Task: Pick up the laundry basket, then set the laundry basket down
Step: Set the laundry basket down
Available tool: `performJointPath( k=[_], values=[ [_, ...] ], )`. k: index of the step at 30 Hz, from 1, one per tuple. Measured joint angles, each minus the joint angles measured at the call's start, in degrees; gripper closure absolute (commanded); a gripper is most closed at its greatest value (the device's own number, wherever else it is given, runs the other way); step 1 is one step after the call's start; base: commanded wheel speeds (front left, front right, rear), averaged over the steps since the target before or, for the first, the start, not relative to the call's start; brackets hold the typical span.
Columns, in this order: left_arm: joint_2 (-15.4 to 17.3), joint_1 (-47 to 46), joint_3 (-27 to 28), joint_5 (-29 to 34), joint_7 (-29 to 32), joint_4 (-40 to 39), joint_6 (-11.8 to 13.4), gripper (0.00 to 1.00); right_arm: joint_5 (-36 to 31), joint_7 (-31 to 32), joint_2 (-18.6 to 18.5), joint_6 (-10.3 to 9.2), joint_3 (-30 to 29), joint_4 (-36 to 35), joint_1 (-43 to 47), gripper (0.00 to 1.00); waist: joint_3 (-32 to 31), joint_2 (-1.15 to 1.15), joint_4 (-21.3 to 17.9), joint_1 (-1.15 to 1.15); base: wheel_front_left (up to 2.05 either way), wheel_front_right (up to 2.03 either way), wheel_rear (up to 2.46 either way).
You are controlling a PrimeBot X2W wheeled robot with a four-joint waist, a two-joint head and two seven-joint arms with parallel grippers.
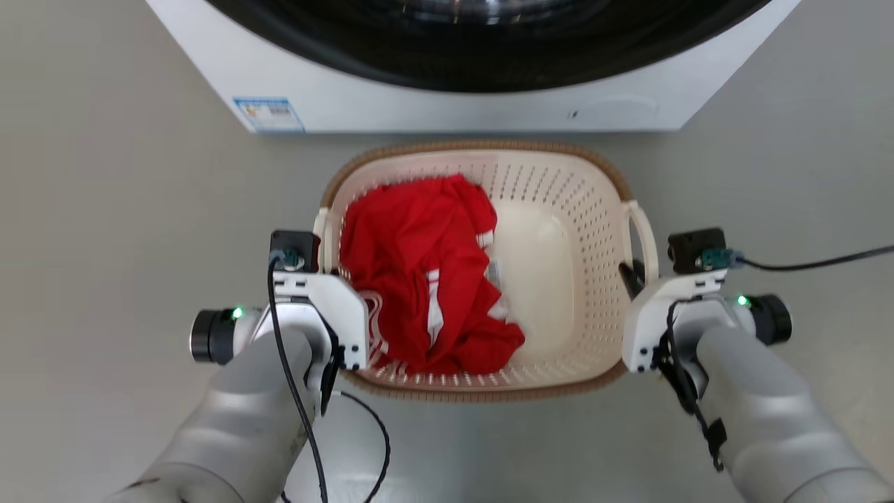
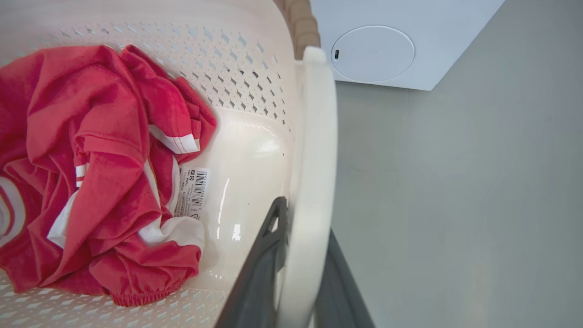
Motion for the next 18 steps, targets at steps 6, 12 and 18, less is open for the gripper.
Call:
performJointPath(
  k=[6,12,18],
  values=[
    [0.2,-3.4,0.1,0.3,-1.3,-1.1,0.0,1.0,-1.9,-2.3,-0.1,0.0,-1.3,2.3,-4.4,1.0,5.9,0.0,1.1,0.0,0.0,0.0,0.0],
    [0.4,-6.8,-0.1,0.6,-2.3,-2.4,0.3,1.0,-4.4,-5.1,-0.2,0.0,-3.7,4.1,-7.9,1.0,11.1,0.0,2.4,0.0,0.0,0.0,0.0],
    [0.6,-10.4,0.3,0.8,-4.2,-2.7,0.4,1.0,-7.8,-7.3,-0.4,0.01,-6.4,4.8,-11.9,1.0,16.4,0.0,3.4,0.0,0.0,0.0,0.0]
  ],
)
